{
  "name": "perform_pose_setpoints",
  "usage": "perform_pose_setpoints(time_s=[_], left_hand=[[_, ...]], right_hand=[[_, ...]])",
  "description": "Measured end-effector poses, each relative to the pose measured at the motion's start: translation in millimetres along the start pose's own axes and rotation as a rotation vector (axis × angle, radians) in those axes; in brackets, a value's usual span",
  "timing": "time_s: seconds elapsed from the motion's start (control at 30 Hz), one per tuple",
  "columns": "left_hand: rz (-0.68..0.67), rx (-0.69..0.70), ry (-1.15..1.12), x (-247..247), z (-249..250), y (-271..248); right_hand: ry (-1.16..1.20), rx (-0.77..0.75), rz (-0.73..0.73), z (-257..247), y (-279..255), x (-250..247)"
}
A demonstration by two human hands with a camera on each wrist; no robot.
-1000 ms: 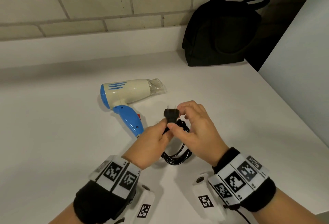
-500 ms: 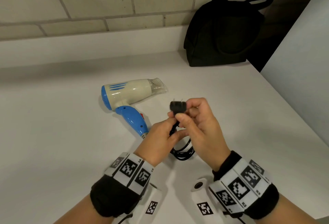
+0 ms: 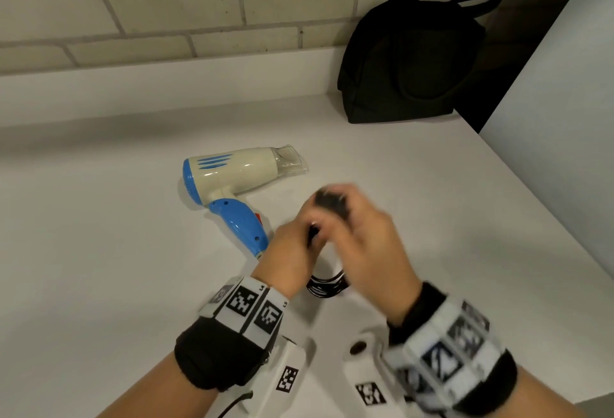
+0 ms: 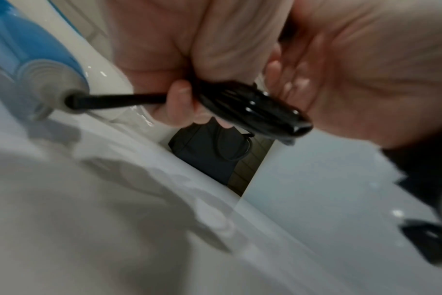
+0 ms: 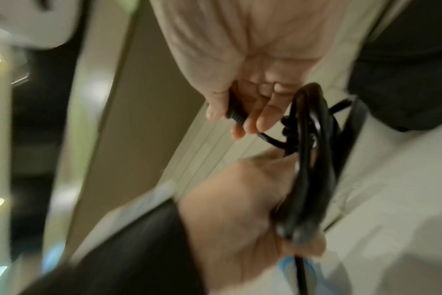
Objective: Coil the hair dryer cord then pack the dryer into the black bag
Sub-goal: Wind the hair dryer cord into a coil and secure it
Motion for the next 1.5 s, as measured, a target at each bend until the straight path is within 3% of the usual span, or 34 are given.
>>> perform_pose_setpoints(time_s=[0.1,0.27,0.33,0.47,0.53,0.57,0.67,0.83,1.0,1.07,1.37,1.5], left_hand=[[0.015,0.135,0.024,-2.3,8.6,1.5],[-0.033,0.144,0.010,1.2,8.0,3.7],[-0.039,0.091,0.066,4.2,5.3,4.7],[0.094,0.058,0.286,5.3,10.5,0.8],[-0.087,0.106,-0.020,4.8,12.4,9.9],[-0.119,0.120,-0.078,-0.2,13.4,13.3],[-0.082,0.144,0.030,-4.9,11.2,17.7],[-0.039,0.179,-0.026,-1.4,1.8,11.0],[-0.132,0.211,0.098,1.9,-4.4,2.7],[-0.097,0.202,0.195,2.4,-4.2,-2.0],[-0.259,0.193,0.015,11.3,14.9,-4.2],[-0.244,0.197,0.124,10.4,8.3,1.2]], right_hand=[[0.272,0.261,0.099,20.0,19.9,-17.9],[0.247,0.253,0.007,19.5,15.5,-11.8],[0.075,0.179,-0.079,12.7,13.6,-5.4],[-0.390,-0.283,-0.141,-17.4,-2.5,8.2],[-0.397,-0.387,-0.147,-24.2,-13.8,7.6],[-0.386,-0.418,-0.156,-25.3,-19.5,7.0],[-0.362,-0.475,-0.204,-24.0,-34.0,6.1],[-0.359,-0.452,-0.285,-15.3,-45.8,8.1],[-0.110,-0.294,-0.206,-20.8,-27.2,-15.0],[-0.016,-0.250,-0.169,-25.3,-15.0,-26.9],[0.397,0.193,-0.113,8.5,49.3,-32.0],[0.546,0.498,-0.092,55.5,56.1,-14.8]])
Point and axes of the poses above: each hand's wrist, its own y-axis towards the middle knuckle, its own x-axis out of the palm, z = x × y, the point moved 5 cm from there along y, towards the middle knuckle, and after that the axes turned 2 degrees about -y, right-handed, at the moved point
